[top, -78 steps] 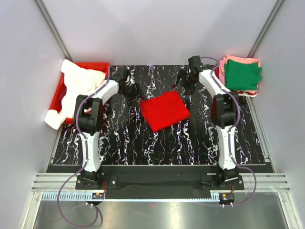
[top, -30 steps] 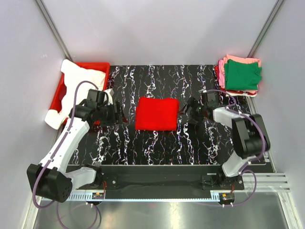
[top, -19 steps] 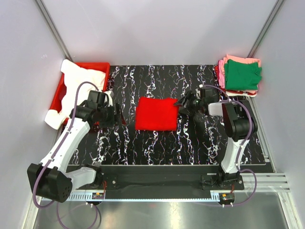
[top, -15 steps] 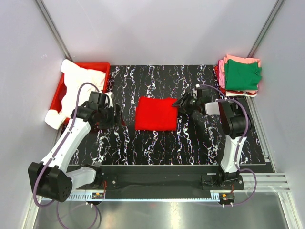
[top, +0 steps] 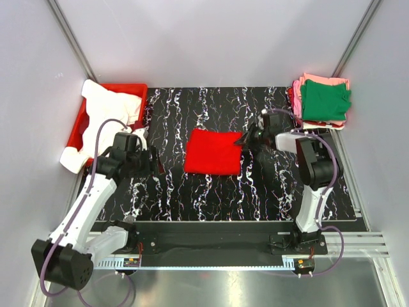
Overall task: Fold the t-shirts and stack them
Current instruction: Neatly place the folded tshirt to the corner
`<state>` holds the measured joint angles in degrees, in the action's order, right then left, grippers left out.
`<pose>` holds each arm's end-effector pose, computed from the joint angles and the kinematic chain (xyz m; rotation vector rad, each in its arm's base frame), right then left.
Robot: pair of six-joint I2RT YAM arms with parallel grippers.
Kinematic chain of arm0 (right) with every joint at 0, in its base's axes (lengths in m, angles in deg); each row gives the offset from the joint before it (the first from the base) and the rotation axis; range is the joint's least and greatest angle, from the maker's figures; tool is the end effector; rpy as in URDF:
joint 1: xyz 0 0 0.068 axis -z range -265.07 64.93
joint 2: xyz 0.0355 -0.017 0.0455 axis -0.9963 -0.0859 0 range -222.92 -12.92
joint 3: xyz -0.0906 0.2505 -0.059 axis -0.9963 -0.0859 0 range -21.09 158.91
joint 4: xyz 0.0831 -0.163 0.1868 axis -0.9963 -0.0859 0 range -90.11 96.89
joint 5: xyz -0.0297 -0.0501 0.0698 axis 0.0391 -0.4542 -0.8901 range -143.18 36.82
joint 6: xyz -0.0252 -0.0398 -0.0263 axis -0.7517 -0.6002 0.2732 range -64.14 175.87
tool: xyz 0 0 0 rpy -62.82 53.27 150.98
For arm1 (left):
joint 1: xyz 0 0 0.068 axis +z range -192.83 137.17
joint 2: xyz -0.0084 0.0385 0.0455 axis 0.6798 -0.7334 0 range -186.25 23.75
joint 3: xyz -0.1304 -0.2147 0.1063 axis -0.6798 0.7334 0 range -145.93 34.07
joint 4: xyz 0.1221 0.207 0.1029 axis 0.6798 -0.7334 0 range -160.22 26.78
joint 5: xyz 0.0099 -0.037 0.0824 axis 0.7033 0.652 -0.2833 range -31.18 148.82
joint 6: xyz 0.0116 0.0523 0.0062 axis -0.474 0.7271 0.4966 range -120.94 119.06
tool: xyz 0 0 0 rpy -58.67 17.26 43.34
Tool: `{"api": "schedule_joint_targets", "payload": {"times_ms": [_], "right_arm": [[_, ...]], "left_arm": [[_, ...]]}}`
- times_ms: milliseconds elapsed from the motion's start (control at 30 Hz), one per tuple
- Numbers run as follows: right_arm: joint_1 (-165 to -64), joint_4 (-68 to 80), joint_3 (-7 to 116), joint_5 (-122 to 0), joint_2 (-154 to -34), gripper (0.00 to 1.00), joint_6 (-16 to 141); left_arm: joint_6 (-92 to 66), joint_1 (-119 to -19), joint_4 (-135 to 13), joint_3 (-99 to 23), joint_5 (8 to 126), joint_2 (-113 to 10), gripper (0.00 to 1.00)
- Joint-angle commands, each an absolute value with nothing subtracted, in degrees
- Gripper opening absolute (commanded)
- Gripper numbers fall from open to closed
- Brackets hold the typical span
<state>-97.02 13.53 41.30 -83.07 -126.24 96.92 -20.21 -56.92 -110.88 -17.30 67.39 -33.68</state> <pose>0.3883 0.1004 0.1303 0.3487 2.4404 1.0460 0.1854 -0.0519 0.2817 -0.0525 2.5449 -0.4220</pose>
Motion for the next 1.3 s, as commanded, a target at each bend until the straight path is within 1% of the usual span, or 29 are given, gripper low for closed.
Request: {"api": "schedule_joint_targets", "payload": {"times_ms": [0,67,100,200,400,633,733,833,1033,1167,1267], "right_arm": [[-95.1,-2.72,49.82,-74.99,-116.73,0.0,83.33],[-94.48,-8.28,54.9,-71.91,-114.63,0.0,79.26],[-94.3,-13.18,56.76,-69.29,-114.35,0.0,77.42],[-93.43,-20.76,63.36,-63.91,-114.0,0.0,68.56],[-90.62,-27.99,73.47,-53.36,-116.46,0.0,59.12],[-88.15,-28.26,80.94,-42.2,-121.89,0.0,50.17],[-87.19,-29.4,87.34,-38.51,-125.14,0.0,47.7],[-86.31,-29.84,90.78,-36.4,-127.87,0.0,46.11],[-84.64,-31.51,101.58,-33.05,-131.74,0.0,43.39],[-82.53,-31.08,104.77,-30.59,-132.19,0.0,41.1],[-81.56,-29.67,105.38,-31.47,-131.31,0.0,40.22]], "left_arm": [[-19.57,-56.89,-105.07,-16.03,66.9,-29.43,0.72],[-19.48,-56.89,-104.36,-15.24,66.73,-27.85,0.72],[-19.4,-56.89,-104.18,-15.24,66.64,-27.58,0.72],[-19.4,-56.89,-104.09,-15.15,66.55,-27.23,0.72],[-19.4,-56.89,-104.01,-15.06,66.81,-27.67,0.72],[-19.57,-56.89,-103.83,-14.8,67.25,-27.84,0.72],[-19.75,-56.89,-103.66,-14.62,67.52,-28.28,0.72],[-19.83,-56.89,-103.74,-14.53,67.61,-28.63,0.72],[-20.1,-56.89,-103.74,-14.53,67.08,-28.89,0.72],[-20.01,-56.89,-103.74,-14.44,67.16,-29.86,0.72],[-20.19,-56.89,-103.74,-14.45,67.34,-30.04,0.72]]}}
